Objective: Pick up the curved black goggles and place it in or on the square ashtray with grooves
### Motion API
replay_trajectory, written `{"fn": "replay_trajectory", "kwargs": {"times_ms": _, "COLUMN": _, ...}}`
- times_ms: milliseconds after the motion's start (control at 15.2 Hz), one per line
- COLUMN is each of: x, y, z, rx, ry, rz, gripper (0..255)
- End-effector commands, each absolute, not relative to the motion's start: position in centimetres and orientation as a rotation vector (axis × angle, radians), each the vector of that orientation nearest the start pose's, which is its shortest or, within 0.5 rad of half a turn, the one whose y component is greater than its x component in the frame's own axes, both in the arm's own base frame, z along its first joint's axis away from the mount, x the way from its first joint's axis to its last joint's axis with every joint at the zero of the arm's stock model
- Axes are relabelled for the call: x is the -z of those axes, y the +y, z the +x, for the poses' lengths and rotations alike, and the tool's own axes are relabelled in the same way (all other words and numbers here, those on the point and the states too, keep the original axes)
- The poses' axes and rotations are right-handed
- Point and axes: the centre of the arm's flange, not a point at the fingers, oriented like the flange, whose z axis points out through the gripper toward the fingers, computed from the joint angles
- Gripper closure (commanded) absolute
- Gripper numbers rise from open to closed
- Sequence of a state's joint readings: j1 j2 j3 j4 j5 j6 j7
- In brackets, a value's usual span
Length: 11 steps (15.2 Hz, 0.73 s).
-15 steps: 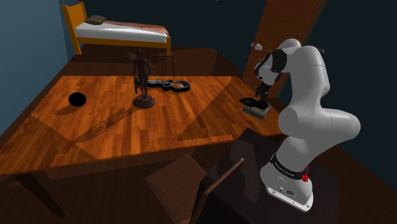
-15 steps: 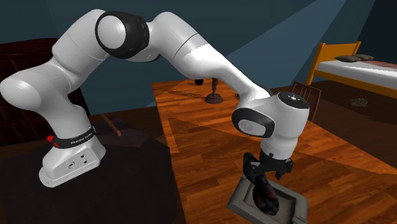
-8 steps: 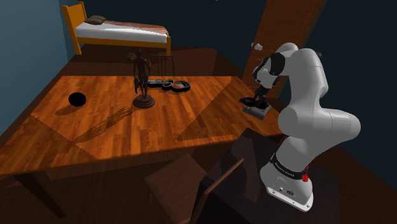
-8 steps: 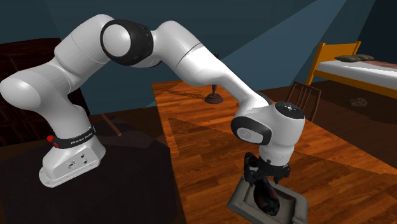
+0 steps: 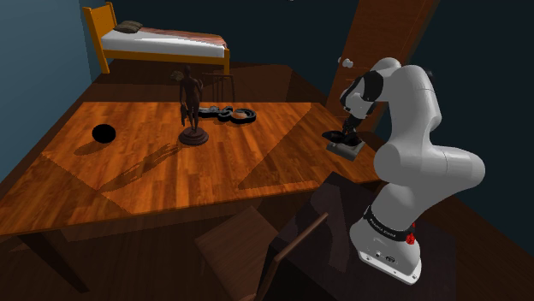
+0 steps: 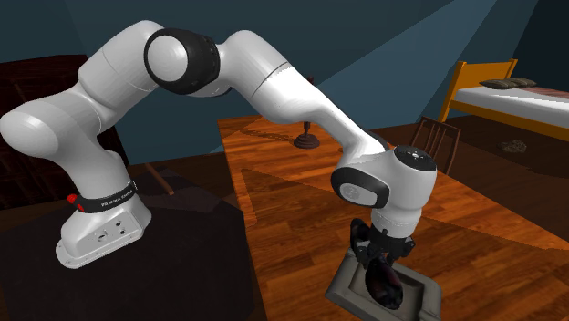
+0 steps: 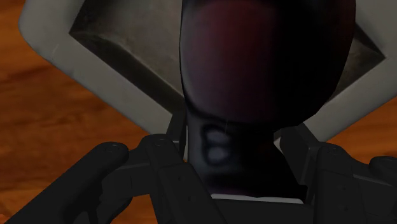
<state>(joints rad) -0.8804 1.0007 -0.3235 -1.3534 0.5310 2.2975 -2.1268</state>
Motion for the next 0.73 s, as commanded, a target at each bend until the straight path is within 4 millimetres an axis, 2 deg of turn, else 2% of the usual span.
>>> {"fn": "replay_trajectory", "kwargs": {"times_ms": 0, "x": -13.4, "y": -65.8, "z": 31.9, "rx": 0.193, "ry": -1.095, "rz": -2.959, "gripper": 255}}
{"fn": "replay_trajectory", "kwargs": {"times_ms": 396, "x": -13.4, "y": -65.8, "z": 31.9, "rx": 0.193, "ry": -1.095, "rz": -2.959, "gripper": 255}}
{"fn": "replay_trajectory", "kwargs": {"times_ms": 660, "x": -15.5, "y": -65.8, "z": 31.9, "rx": 0.193, "ry": -1.095, "rz": -2.959, "gripper": 255}}
